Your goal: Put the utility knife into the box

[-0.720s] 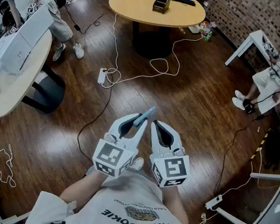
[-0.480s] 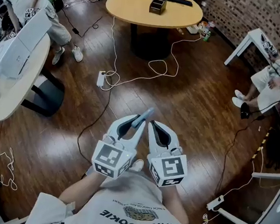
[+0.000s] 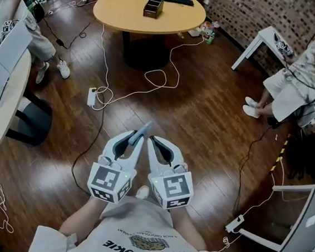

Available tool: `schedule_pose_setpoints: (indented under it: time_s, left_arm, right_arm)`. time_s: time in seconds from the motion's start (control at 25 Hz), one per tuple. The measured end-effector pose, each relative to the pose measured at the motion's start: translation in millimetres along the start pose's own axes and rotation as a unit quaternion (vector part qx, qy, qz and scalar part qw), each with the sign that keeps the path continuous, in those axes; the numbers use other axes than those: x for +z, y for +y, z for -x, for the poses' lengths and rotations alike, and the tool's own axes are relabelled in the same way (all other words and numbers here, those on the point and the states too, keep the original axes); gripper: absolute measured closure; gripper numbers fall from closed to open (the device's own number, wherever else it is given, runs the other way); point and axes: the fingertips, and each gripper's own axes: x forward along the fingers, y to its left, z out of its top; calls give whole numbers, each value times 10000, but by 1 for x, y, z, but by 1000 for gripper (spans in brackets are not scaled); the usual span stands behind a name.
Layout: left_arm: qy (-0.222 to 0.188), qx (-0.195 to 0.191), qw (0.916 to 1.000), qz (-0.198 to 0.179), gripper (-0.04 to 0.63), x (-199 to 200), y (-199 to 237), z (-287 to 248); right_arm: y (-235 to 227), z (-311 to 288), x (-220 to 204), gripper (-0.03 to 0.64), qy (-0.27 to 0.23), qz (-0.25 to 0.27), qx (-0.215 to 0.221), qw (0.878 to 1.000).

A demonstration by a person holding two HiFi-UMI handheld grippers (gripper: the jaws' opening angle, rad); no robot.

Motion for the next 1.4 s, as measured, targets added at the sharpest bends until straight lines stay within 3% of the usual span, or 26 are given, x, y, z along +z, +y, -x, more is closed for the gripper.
schedule_pose_setpoints:
  time_s: [0.2, 0.64, 1.16, 1.4]
  left_arm:
    - [-4, -200, 9998, 88, 519, 8, 37, -44]
    - [72, -387, 9992, 84, 518, 47, 172, -118]
    - [209, -377, 9991, 53, 520, 60, 290, -141]
    - [224, -333, 9992, 70, 520, 60, 311, -159]
  right_arm:
    - [-24, -46, 9, 615, 102, 99, -172, 9998]
    - [-40, -193, 56, 615, 206, 160, -476, 9985]
    - [-24, -315, 85, 615, 320, 244, -456, 9981]
    - [-31, -343, 91, 615, 308, 242, -387, 9985]
